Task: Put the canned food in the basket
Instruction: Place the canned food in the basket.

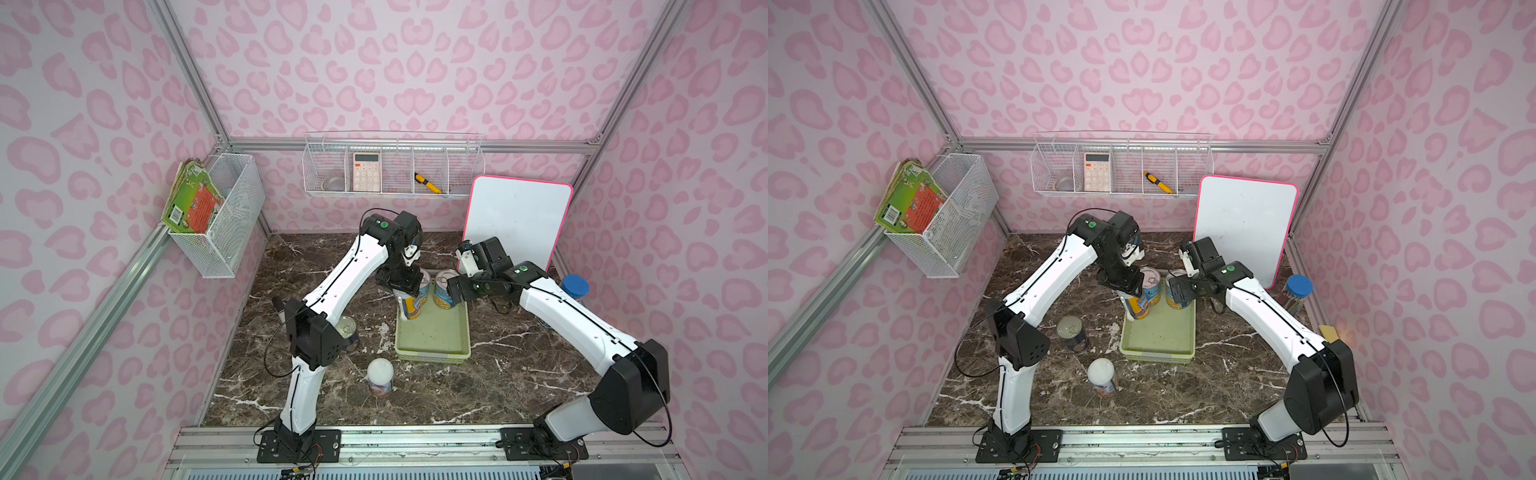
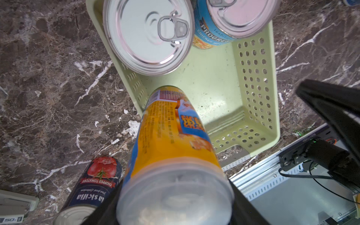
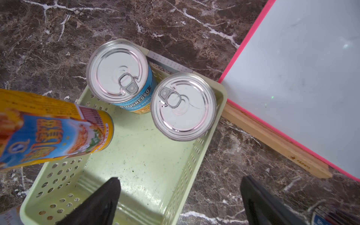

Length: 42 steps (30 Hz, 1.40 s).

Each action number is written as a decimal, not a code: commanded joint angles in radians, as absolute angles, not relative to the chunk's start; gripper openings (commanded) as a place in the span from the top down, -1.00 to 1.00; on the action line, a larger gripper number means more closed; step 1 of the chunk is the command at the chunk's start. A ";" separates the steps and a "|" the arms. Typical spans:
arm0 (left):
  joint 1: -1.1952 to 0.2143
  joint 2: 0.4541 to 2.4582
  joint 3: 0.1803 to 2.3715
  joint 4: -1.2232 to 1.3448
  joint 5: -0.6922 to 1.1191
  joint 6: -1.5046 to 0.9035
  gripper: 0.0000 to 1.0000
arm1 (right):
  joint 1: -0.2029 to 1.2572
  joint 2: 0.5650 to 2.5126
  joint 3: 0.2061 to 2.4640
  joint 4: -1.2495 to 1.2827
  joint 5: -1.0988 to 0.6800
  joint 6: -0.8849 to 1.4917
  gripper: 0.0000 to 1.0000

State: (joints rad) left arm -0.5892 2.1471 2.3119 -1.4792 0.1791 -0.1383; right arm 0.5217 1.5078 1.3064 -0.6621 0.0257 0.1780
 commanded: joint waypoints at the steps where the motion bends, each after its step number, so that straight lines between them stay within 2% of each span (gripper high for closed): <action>1: -0.591 2.176 2.327 -1.479 0.158 -0.129 1.00 | 0.521 1.504 1.300 -0.633 0.009 0.169 -0.98; 16: -0.592 2.288 2.328 -1.417 0.009 -0.144 0.99 | 0.518 1.497 1.242 -0.593 -0.025 0.165 -0.98; 18: -0.593 2.297 2.332 -1.414 0.018 -0.145 0.78 | 0.518 1.501 1.233 -0.589 -0.040 0.166 -0.98; 23: -0.597 2.286 2.348 -1.433 0.020 -0.156 -0.43 | 0.518 1.502 1.216 -0.586 -0.042 0.168 -0.97; 25: -0.600 2.266 2.351 -1.431 0.021 -0.159 -0.72 | 0.519 1.502 1.213 -0.584 -0.041 0.167 -0.98; 30: -0.608 2.194 2.362 -1.450 0.003 -0.183 -0.85 | 0.519 1.496 1.217 -0.586 -0.048 0.171 -0.97; 35: -0.625 2.010 2.321 -1.501 -0.096 -0.237 -0.94 | 0.517 1.469 1.220 -0.590 -0.056 0.176 -0.98; 42: -0.740 1.533 1.760 -1.382 0.013 -0.360 -0.99 | 0.505 1.420 1.179 -0.598 -0.078 0.184 -0.97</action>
